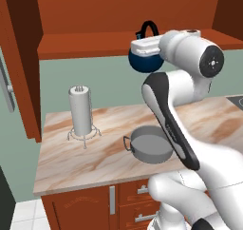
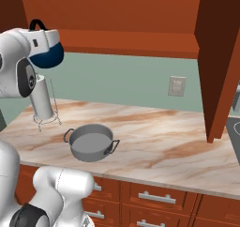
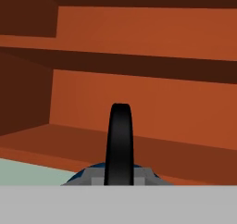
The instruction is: Pick the kettle from the cabinet and place it on a stove burner. Then pick the pot from the counter and place it on another stove burner. Finally, turn both burners on.
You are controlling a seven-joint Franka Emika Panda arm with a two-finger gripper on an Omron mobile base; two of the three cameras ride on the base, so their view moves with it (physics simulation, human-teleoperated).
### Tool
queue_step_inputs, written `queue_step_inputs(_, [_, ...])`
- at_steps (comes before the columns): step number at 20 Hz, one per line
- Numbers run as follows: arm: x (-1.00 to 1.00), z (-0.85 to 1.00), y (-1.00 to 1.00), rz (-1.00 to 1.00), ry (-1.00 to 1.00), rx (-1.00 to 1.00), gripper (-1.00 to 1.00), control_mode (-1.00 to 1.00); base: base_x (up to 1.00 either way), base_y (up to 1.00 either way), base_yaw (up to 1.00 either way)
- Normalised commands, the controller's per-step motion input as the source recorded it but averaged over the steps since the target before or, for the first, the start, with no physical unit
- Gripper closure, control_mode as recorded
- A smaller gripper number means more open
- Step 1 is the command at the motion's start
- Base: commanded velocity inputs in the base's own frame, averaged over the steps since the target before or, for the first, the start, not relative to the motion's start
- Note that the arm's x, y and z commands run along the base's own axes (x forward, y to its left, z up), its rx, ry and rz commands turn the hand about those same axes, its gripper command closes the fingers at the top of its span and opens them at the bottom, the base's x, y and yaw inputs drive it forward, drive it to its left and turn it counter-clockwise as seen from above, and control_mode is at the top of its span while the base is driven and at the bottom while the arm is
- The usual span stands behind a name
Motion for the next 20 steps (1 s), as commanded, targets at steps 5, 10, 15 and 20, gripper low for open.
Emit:
queue_step_inputs(5, [-0.21,-0.01,-0.07,0.00,0.00,0.00,1.00,-1.00,0.00,0.00,0.00])
queue_step_inputs(10, [-0.29,-0.02,-0.13,0.00,0.00,0.00,1.00,-1.00,0.00,0.00,0.00])
queue_step_inputs(15, [-0.19,0.00,-0.06,0.00,0.00,0.00,1.00,-1.00,0.00,0.00,0.00])
queue_step_inputs(20, [-0.02,0.00,-0.01,0.00,0.00,0.00,1.00,-1.00,0.00,0.00,0.00])
